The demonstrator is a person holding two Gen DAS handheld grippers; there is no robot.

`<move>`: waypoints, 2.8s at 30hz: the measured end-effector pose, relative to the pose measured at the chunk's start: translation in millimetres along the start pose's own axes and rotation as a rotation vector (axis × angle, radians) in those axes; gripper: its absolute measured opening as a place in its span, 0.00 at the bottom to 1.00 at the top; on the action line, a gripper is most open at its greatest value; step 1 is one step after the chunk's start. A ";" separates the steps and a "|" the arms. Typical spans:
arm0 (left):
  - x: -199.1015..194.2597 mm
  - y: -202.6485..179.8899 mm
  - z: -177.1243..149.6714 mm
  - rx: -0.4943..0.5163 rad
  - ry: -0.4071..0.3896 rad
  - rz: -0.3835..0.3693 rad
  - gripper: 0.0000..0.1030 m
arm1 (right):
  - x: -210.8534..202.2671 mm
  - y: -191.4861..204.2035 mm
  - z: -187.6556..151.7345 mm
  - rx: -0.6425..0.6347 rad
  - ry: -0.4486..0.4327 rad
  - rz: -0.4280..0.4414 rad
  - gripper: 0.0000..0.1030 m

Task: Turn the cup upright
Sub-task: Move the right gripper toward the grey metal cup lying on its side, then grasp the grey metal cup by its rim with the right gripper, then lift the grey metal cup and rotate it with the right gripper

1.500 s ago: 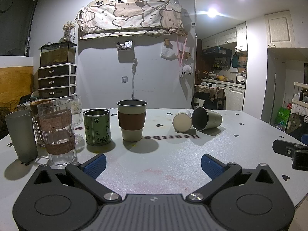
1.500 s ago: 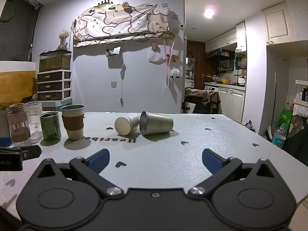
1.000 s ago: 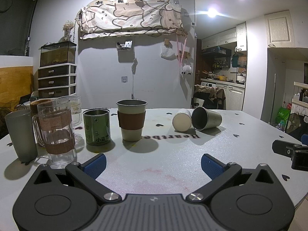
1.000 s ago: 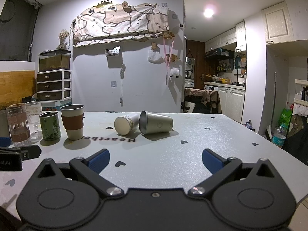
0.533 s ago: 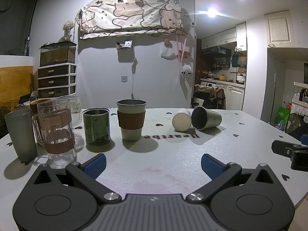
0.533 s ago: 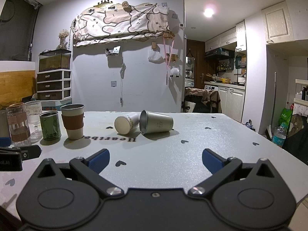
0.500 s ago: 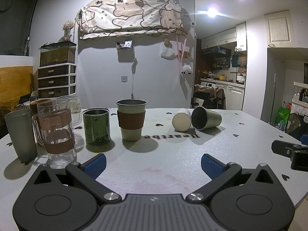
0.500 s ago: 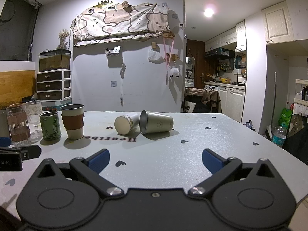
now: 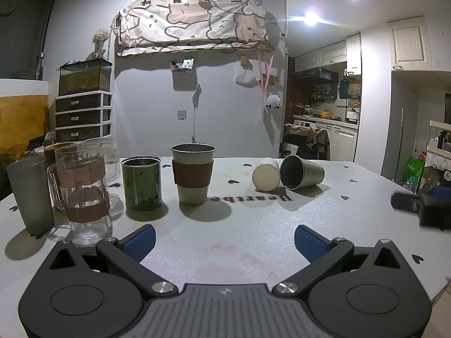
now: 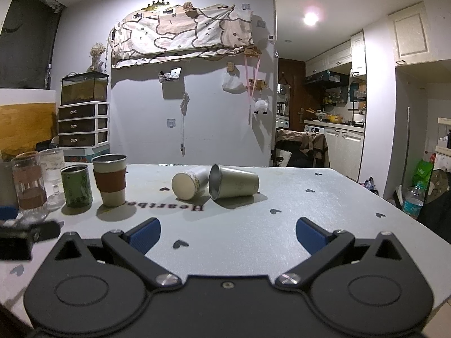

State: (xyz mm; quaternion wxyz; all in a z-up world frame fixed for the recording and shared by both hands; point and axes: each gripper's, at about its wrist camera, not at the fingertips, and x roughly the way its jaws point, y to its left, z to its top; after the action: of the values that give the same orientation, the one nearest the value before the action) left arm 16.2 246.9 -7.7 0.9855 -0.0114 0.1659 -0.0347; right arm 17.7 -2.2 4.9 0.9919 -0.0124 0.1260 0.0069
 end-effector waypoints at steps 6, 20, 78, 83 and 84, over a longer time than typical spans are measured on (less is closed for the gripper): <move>-0.2 5.5 -5.0 -0.013 0.002 0.007 1.00 | 29.9 4.4 26.3 -0.003 -0.008 -0.025 1.00; -5.5 51.5 -18.8 -0.065 0.014 0.067 1.00 | 186.8 3.5 112.9 0.186 0.160 -0.136 1.00; 4.6 69.2 -15.4 -0.109 0.062 0.098 1.00 | 114.7 69.3 16.6 0.156 0.825 0.542 0.74; 7.2 67.1 -13.1 -0.109 0.066 0.068 1.00 | 80.6 90.7 18.4 -0.146 0.731 0.579 0.73; 8.9 66.6 -12.2 -0.107 0.070 0.060 1.00 | 79.4 95.2 18.7 -0.204 0.705 0.578 0.73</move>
State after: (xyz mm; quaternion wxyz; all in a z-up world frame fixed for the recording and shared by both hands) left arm 24.9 312.6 -24.3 0.9776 -0.0581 0.2021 0.0034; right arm 97.7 94.3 0.9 0.8398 -0.0759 0.4521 0.2907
